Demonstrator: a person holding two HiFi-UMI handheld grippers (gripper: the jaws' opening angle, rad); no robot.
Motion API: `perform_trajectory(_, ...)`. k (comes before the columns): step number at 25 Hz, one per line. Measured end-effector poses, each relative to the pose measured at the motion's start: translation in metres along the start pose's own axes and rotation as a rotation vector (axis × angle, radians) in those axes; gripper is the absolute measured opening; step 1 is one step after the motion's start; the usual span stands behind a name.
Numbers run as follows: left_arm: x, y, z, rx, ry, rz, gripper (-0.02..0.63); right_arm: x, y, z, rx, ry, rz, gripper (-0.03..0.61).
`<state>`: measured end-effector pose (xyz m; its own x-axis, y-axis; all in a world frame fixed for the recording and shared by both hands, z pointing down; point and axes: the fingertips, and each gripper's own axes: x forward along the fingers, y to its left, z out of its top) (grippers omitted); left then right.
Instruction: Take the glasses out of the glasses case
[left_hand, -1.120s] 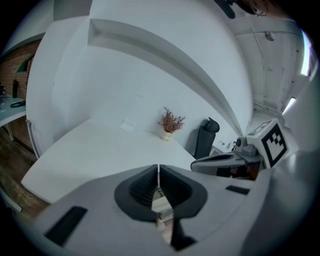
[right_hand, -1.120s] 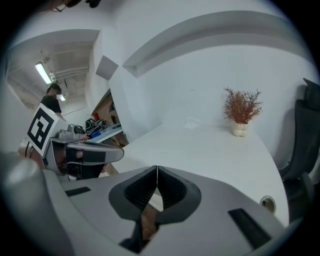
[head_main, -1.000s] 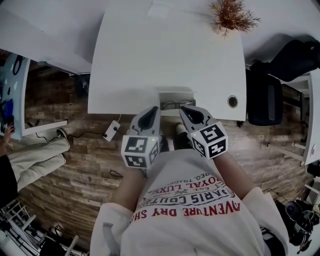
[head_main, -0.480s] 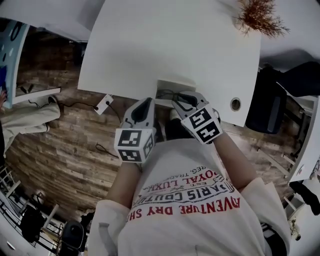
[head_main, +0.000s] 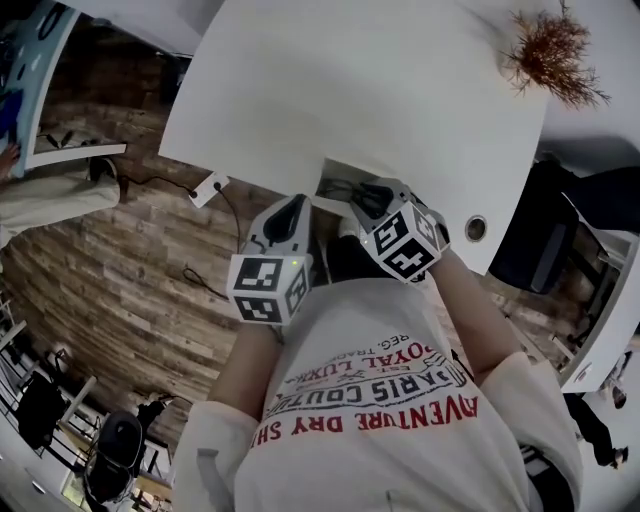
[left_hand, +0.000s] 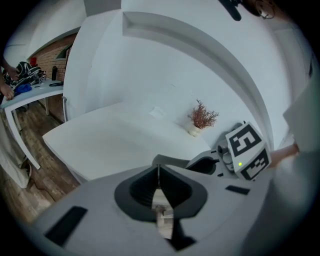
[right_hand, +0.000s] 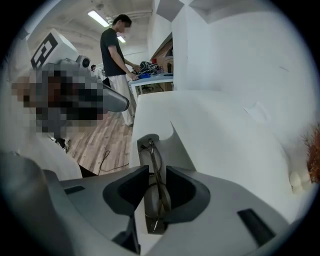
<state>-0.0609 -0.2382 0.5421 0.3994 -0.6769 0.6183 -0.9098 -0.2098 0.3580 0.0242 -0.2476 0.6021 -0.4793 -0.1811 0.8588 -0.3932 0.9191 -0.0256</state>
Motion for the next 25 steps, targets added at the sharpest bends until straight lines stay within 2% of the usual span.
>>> perform_trajectory(3, 0.002, 0.002, 0.0, 0.0, 0.003, 0.008, 0.012, 0.003, -0.002, -0.002, -0.027, 0.002, -0.013, 0.064)
perform_trajectory(7, 0.003, 0.002, -0.005, -0.007, 0.016, 0.013, 0.014, 0.002, -0.004, -0.002, -0.05, -0.03, -0.04, 0.037)
perform_trajectory(17, 0.006, 0.004, 0.0, 0.005, 0.007, 0.017, 0.012, -0.003, -0.009, 0.0, -0.119, -0.061, -0.046, 0.028)
perform_trajectory(25, -0.002, 0.003, 0.014, 0.013, -0.027, 0.014, 0.012, -0.025, -0.023, 0.024, -0.058, -0.136, -0.095, 0.028)
